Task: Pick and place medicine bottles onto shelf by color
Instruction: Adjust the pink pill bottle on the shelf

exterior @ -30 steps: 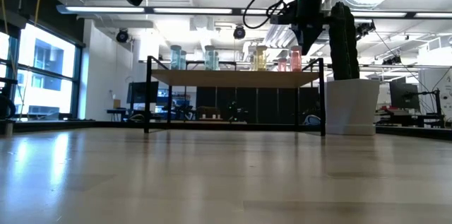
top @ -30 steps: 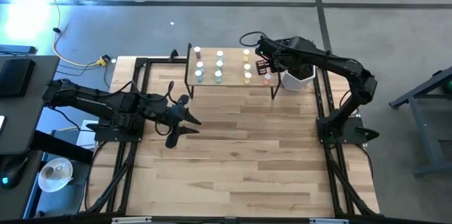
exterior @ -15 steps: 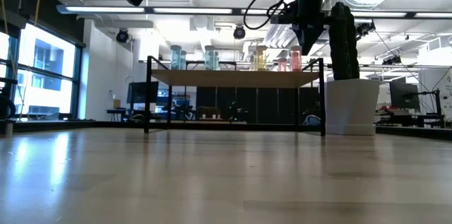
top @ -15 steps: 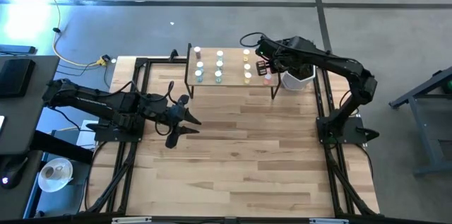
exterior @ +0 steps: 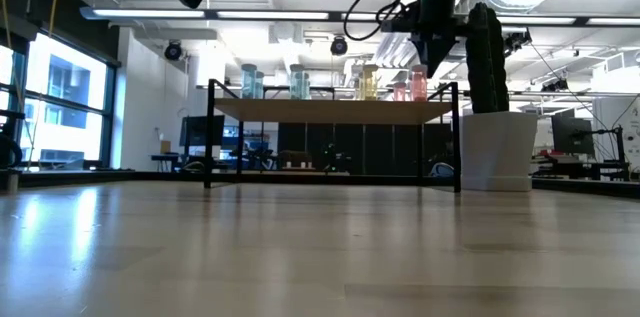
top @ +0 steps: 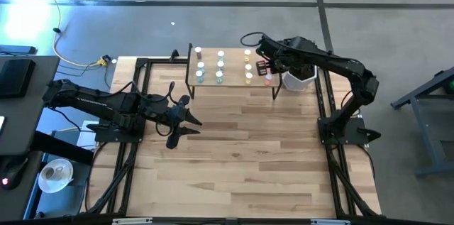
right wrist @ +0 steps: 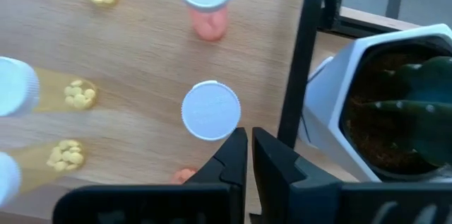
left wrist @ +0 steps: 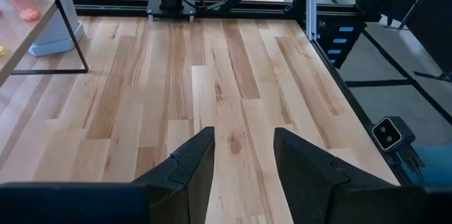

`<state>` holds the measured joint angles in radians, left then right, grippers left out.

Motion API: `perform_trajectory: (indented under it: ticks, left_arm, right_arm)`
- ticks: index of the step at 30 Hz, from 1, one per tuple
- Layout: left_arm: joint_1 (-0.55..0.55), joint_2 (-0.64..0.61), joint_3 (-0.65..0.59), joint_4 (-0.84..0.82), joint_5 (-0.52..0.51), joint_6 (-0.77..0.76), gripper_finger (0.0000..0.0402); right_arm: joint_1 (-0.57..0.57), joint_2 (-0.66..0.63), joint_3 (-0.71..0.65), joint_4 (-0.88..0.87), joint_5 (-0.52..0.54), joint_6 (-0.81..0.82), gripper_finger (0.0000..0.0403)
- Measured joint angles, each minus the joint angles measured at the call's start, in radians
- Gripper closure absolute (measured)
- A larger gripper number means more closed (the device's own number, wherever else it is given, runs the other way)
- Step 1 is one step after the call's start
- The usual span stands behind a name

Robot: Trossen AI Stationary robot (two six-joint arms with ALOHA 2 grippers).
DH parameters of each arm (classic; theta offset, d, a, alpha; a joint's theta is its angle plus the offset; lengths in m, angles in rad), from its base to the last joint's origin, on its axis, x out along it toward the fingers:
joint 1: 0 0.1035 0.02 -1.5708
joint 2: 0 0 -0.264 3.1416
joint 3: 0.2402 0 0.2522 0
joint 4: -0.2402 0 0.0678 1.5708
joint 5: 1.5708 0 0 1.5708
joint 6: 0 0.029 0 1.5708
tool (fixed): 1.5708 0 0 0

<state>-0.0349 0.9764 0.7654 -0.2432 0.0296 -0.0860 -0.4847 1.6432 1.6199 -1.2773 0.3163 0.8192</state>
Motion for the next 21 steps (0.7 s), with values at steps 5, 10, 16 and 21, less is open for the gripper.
perform_trajectory:
  ticks: [5, 10, 16, 21]
  left_arm:
    - [0.000, 0.000, 0.000, 0.000, 0.000, 0.000, 0.0266]
    - [0.000, 0.000, 0.000, 0.000, 0.000, 0.000, 0.0266]
    - [0.000, 0.000, 0.000, 0.000, 0.000, 0.000, 0.0266]
    - [0.000, 0.000, 0.000, 0.000, 0.000, 0.000, 0.0266]
  right_arm:
    - [0.000, 0.000, 0.000, 0.028, -0.014, -0.016, 0.0390]
    - [-0.007, 0.000, 0.000, 0.018, -0.018, -0.015, 0.0390]
    - [-0.007, 0.000, 0.000, 0.009, -0.018, -0.007, 0.0390]
    - [-0.010, 0.010, 0.001, -0.024, -0.001, -0.006, 0.0390]
